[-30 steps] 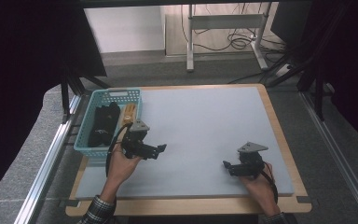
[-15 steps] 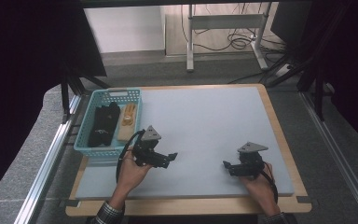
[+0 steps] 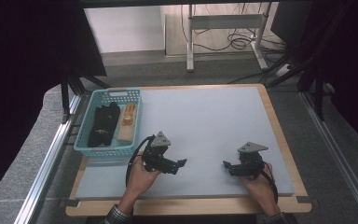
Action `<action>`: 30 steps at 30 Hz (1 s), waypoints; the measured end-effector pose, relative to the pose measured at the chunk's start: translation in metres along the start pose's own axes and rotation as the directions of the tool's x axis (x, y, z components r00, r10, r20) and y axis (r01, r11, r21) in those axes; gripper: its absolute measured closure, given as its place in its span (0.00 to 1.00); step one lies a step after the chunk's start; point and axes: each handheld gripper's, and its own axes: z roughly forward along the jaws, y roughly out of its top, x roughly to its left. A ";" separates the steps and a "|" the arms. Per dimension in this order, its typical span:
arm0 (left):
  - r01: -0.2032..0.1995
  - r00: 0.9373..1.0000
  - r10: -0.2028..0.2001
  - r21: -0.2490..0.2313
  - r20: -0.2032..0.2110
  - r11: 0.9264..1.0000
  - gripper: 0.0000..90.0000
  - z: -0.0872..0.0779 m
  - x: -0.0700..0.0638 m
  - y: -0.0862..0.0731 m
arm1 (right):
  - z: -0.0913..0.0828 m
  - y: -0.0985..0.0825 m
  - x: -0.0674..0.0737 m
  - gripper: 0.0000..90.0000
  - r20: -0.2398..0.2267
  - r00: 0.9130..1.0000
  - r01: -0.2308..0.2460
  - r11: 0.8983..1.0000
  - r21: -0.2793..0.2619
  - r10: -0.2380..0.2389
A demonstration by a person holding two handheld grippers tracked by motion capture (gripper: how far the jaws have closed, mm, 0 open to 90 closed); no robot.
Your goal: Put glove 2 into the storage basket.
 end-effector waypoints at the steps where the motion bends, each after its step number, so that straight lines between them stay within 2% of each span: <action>1: -0.001 1.000 0.001 -0.001 0.006 1.000 0.03 0.002 -0.002 0.000 | 0.000 0.000 0.000 0.18 0.000 1.000 0.000 1.000 0.000 0.000; 15: -0.047 0.999 0.047 0.026 0.016 0.999 0.03 0.020 -0.020 -0.003 | 0.000 0.000 0.000 0.18 -0.001 1.000 0.000 1.000 0.000 0.000; 30: -0.069 0.998 0.068 0.067 0.009 0.995 0.02 0.040 -0.027 -0.018 | 0.000 0.000 0.000 0.18 -0.001 1.000 0.000 1.000 0.000 0.000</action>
